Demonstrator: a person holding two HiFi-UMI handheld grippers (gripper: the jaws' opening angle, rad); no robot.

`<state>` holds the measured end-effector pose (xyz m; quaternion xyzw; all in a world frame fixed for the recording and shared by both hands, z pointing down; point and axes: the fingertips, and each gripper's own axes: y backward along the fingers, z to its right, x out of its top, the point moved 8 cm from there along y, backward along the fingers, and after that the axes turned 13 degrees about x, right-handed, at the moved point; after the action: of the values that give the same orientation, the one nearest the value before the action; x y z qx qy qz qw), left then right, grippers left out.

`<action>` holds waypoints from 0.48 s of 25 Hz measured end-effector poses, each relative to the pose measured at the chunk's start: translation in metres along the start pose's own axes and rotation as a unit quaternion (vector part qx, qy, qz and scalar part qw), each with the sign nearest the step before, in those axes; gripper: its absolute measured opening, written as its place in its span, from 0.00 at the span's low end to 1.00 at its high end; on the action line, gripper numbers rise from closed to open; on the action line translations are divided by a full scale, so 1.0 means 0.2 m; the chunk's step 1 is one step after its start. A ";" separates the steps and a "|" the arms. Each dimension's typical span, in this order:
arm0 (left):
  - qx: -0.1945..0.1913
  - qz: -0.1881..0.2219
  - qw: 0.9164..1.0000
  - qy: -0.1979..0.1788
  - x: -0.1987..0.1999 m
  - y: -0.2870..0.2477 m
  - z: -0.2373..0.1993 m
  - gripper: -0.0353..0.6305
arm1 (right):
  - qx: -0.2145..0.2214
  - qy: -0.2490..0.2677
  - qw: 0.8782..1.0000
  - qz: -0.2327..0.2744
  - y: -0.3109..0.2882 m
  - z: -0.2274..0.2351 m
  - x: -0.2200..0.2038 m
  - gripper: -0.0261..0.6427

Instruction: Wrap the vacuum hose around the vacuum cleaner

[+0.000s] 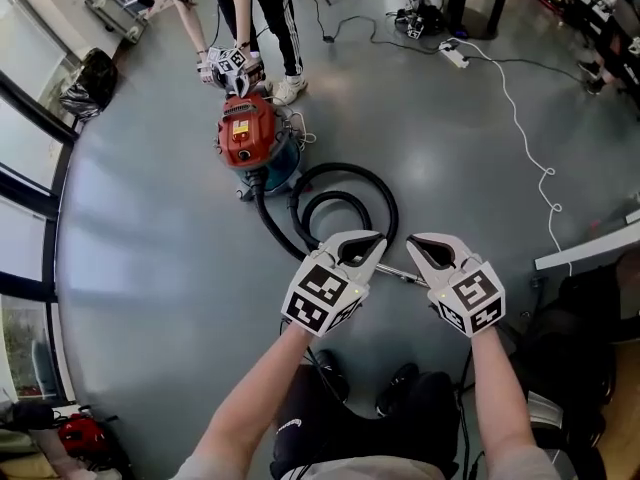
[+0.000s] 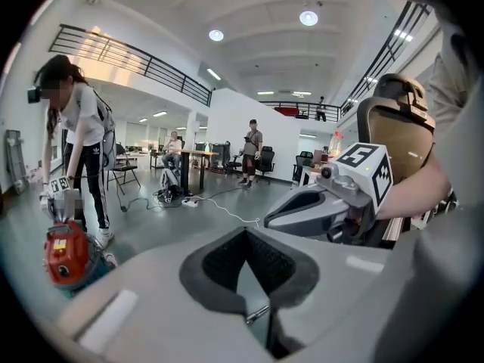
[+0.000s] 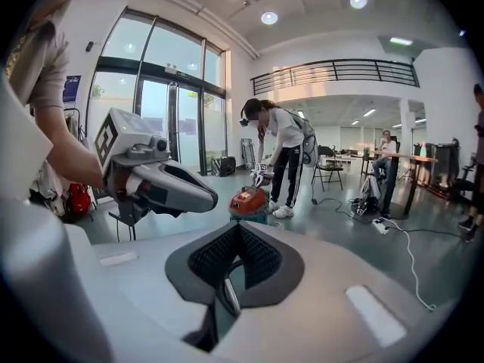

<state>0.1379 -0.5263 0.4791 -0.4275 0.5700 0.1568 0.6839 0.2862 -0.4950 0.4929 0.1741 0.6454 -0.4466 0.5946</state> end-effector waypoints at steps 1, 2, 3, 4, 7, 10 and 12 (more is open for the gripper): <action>0.002 0.003 1.000 0.001 0.07 0.05 0.01 0.05 | -0.003 -0.002 1.000 0.004 0.04 -0.03 0.08 0.07; 0.005 0.006 1.000 0.003 0.14 0.11 0.02 0.05 | -0.005 -0.006 1.000 0.010 0.08 -0.07 0.16 0.07; 0.007 0.010 1.000 0.005 0.21 0.17 0.03 0.05 | -0.008 -0.010 1.000 0.016 0.12 -0.10 0.25 0.07; 0.009 0.014 1.000 0.009 0.28 0.23 0.04 0.05 | -0.010 -0.014 1.000 0.022 0.16 -0.14 0.33 0.07; 0.015 0.029 0.999 0.026 0.48 0.41 0.09 0.05 | -0.014 -0.021 0.999 0.042 0.28 -0.26 0.57 0.07; 0.016 0.042 0.999 0.031 0.65 0.57 0.14 0.05 | -0.022 -0.029 0.997 0.063 0.40 -0.37 0.75 0.07; 0.011 0.044 0.999 0.021 0.75 0.67 0.18 0.05 | -0.027 -0.035 0.996 0.077 0.47 -0.45 0.85 0.07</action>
<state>0.1122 -0.4614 0.2876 -0.3979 0.6042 0.1715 0.6687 0.2620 -0.4259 0.2913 0.1915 0.6208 -0.3874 0.6541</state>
